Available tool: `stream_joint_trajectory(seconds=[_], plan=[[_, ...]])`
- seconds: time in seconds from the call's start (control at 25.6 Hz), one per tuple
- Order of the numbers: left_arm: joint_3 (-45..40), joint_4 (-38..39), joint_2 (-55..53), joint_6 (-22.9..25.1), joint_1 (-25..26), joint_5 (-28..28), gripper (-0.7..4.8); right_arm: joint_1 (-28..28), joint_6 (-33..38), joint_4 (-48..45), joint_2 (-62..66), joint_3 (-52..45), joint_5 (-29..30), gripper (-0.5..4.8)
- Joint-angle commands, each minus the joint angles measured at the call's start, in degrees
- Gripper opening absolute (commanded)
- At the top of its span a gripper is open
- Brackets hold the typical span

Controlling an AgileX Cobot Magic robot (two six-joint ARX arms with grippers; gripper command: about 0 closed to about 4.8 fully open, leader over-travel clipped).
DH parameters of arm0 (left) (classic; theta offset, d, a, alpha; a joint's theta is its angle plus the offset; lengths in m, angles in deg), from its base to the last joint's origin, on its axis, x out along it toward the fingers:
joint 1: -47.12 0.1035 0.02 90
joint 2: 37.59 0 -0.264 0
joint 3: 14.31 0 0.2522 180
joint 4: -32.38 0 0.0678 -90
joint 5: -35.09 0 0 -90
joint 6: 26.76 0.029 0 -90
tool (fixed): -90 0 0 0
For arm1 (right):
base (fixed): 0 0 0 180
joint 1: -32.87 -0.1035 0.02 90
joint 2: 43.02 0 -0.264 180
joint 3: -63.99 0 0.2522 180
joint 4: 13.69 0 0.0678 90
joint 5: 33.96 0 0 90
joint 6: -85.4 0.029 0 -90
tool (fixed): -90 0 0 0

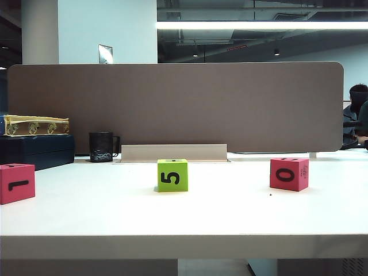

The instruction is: Select the appropriate blocks from the scattered letter blocks on the table and arrange them in a row to spell out "THU".

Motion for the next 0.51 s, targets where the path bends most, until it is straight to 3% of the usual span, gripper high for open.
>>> stream_joint_trajectory(seconds=[0.04, 0.31, 0.39, 0.51], plan=[[4.98, 2.60, -0.96, -0.31, 0.07, 0.26, -0.05, 0.02, 0.20, -0.28, -0.37, 6.34, 0.04, -0.05], [16.83, 8.74, -10.14, -0.26, 0.04, 0.39, -0.05, -0.04, 0.22, 0.24, 7.37, 16.02, 0.48, -0.05], [24.30, 12.61, -17.64, 1.66, 0.07, 0.44, -0.05, -0.07, 0.02, 2.08, 15.76, 22.47, 3.19, -0.05], [29.03, 14.67, -23.12, 4.02, 0.07, 0.46, -0.05, -0.11, 0.00, 4.09, 22.67, 27.50, 6.23, -0.05]])
